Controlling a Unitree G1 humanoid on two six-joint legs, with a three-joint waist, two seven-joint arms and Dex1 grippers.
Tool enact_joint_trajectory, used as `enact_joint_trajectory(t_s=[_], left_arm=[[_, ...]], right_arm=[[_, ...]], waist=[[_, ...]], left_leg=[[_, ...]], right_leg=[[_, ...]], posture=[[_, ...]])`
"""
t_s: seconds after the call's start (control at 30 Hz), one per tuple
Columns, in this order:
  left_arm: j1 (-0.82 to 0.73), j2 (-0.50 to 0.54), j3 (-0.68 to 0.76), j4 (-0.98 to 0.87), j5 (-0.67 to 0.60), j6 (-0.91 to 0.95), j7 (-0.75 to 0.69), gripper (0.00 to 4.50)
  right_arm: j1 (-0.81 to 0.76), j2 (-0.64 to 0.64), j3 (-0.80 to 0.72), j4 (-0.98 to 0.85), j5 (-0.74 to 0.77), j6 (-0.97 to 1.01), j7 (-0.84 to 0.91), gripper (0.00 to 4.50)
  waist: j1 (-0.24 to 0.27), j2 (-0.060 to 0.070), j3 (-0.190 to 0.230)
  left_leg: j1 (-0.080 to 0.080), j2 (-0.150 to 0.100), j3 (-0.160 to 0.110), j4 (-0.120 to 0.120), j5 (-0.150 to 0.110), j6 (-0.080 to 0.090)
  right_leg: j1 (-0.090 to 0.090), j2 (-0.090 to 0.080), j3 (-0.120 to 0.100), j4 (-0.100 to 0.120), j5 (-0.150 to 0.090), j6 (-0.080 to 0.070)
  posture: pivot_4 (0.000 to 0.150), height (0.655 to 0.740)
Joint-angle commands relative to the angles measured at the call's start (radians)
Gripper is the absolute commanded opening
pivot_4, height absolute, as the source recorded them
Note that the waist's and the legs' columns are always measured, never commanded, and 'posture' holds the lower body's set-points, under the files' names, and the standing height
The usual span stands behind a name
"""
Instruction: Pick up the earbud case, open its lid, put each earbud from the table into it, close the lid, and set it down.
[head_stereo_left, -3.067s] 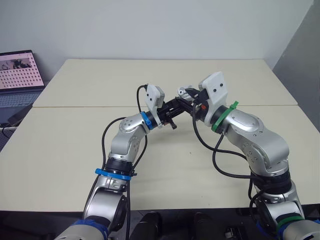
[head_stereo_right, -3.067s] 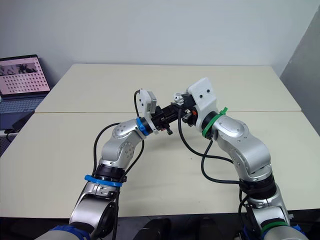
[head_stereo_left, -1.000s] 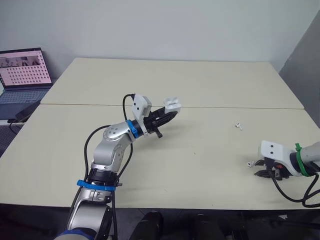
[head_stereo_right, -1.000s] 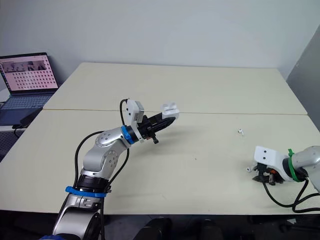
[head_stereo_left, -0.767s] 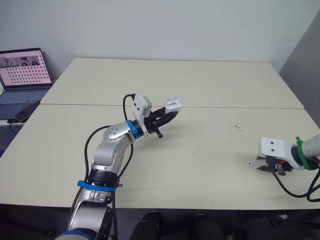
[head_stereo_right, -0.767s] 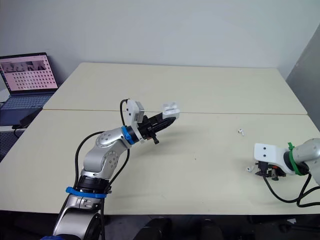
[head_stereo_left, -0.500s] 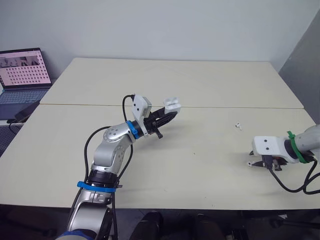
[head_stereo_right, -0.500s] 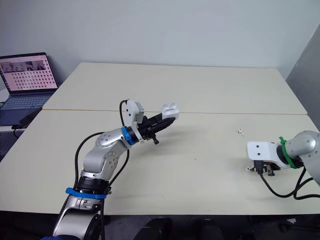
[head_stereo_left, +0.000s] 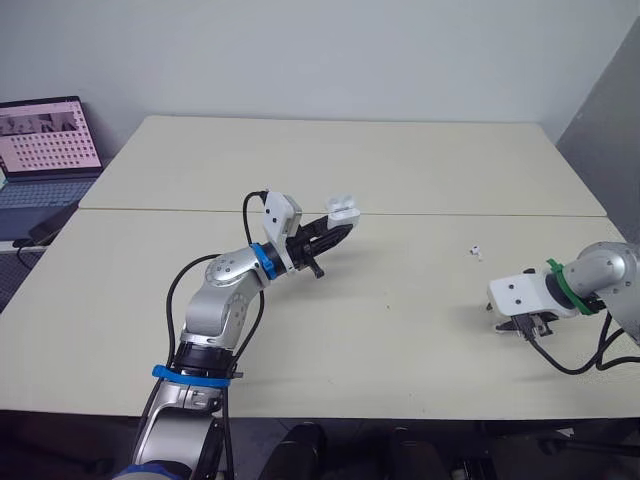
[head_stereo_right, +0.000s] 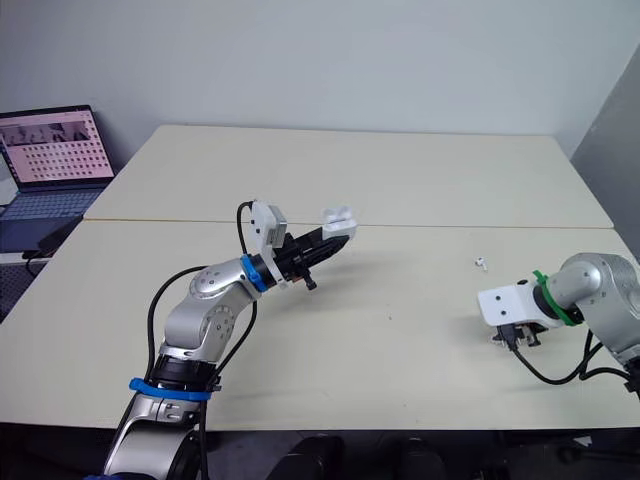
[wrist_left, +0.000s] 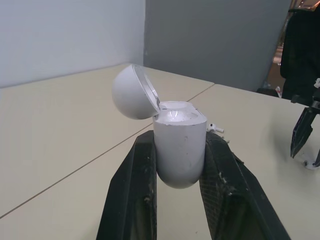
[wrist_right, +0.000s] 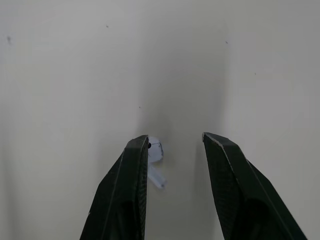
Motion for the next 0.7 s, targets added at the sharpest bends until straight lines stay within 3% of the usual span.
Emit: enact_joint_trajectory(t_s=[0.03,0.37,0.7], left_arm=[[-0.001,0.008,0.014,-0.056,-0.018,-0.001,0.001,0.75],[0.01,0.005,0.014,-0.066,-0.019,0.003,0.01,0.75],[-0.001,0.003,0.011,-0.054,-0.016,-0.004,0.007,0.75]], right_arm=[[-0.021,-0.018,-0.003,0.013,-0.015,-0.039,0.042,1.76],[-0.048,-0.003,-0.014,0.028,-0.014,-0.044,0.076,1.76],[-0.083,0.017,0.022,0.105,-0.083,-0.214,0.074,1.76]], waist=[[0.0,0.0,0.0],[-0.001,0.0,0.0],[-0.002,0.0,0.0]], left_leg=[[0.0,0.0,0.0,0.0,0.0,0.0],[0.0,0.0,0.0,0.0,0.0,0.0],[0.0,0.0,0.0,0.0,0.0,0.0]], right_leg=[[0.0,0.0,0.0,0.0,0.0,0.0],[0.0,0.0,0.0,0.0,0.0,0.0],[0.0,0.0,0.0,0.0,0.0,0.0]], posture=[[0.15,0.74],[0.15,0.74],[0.15,0.74]])
